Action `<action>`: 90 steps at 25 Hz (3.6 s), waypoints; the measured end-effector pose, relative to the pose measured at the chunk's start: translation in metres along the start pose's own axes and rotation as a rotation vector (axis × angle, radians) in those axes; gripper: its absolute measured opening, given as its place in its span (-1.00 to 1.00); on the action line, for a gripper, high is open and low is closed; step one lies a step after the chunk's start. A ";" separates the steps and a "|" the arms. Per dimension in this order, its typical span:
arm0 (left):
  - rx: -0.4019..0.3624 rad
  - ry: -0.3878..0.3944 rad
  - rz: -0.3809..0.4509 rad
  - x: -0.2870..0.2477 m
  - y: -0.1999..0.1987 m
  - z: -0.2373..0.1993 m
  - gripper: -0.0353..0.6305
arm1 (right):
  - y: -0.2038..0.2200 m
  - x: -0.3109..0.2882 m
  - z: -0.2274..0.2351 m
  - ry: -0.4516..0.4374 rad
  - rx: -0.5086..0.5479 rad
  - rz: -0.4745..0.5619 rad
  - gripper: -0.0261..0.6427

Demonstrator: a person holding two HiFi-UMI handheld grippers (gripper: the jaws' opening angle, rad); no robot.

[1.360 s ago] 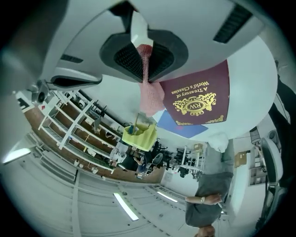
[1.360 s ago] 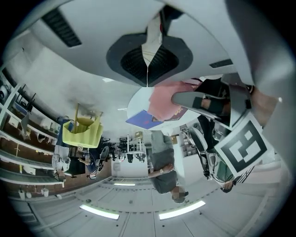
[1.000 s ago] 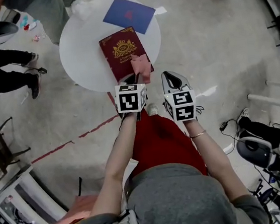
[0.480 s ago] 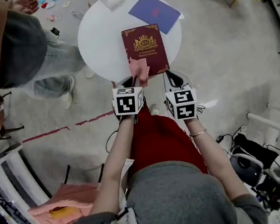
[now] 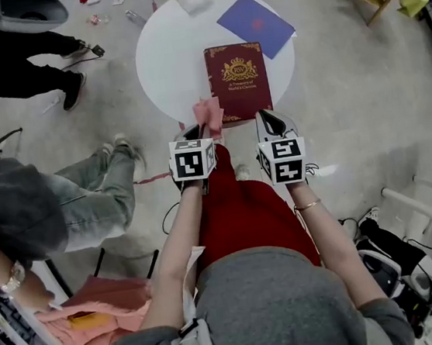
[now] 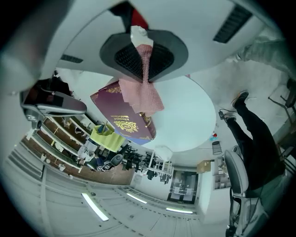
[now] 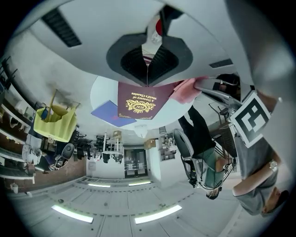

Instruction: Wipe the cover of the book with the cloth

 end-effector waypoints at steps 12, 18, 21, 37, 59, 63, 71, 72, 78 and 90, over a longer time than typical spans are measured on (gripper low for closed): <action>0.014 -0.089 0.029 -0.009 -0.056 -0.061 -0.80 | -0.027 -0.029 0.018 0.021 -0.026 0.001 -0.83; -0.003 -0.084 0.057 -0.033 -0.106 -0.071 -0.80 | -0.038 -0.056 0.023 0.022 -0.036 -0.023 -0.83; -0.020 -0.077 0.075 -0.046 -0.130 -0.072 -0.80 | -0.045 -0.069 0.022 0.020 -0.032 -0.034 -0.83; -0.225 0.000 0.069 -0.090 -0.171 -0.027 -0.80 | -0.051 -0.096 0.022 0.022 -0.036 -0.067 -0.83; -0.312 0.013 0.000 -0.056 -0.086 0.018 -0.80 | -0.012 -0.053 0.005 -0.010 -0.014 -0.067 -0.83; -0.312 0.001 -0.003 -0.050 -0.071 0.024 -0.80 | -0.004 -0.043 0.003 -0.015 -0.007 -0.066 -0.83; -0.313 -0.018 -0.002 -0.032 -0.045 0.034 -0.80 | 0.012 -0.021 -0.003 -0.022 0.008 -0.066 -0.83; -0.312 -0.019 -0.004 -0.030 -0.041 0.035 -0.80 | 0.014 -0.019 -0.004 -0.023 0.009 -0.066 -0.83; -0.295 -0.027 -0.006 -0.021 -0.022 0.042 -0.80 | 0.028 -0.007 -0.007 -0.031 0.017 -0.069 -0.83; -0.269 -0.015 0.014 -0.001 0.001 0.062 -0.80 | 0.042 0.018 -0.010 -0.029 0.028 -0.045 -0.83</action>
Point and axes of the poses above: the fingertips, and each gripper's own axes: x backward along the fingers, z to its right, y out of its underside, the point moved 1 cm from there along x, backward along the fingers, and after that the axes turned 2 degrees about -y, right-handed, at the moved point
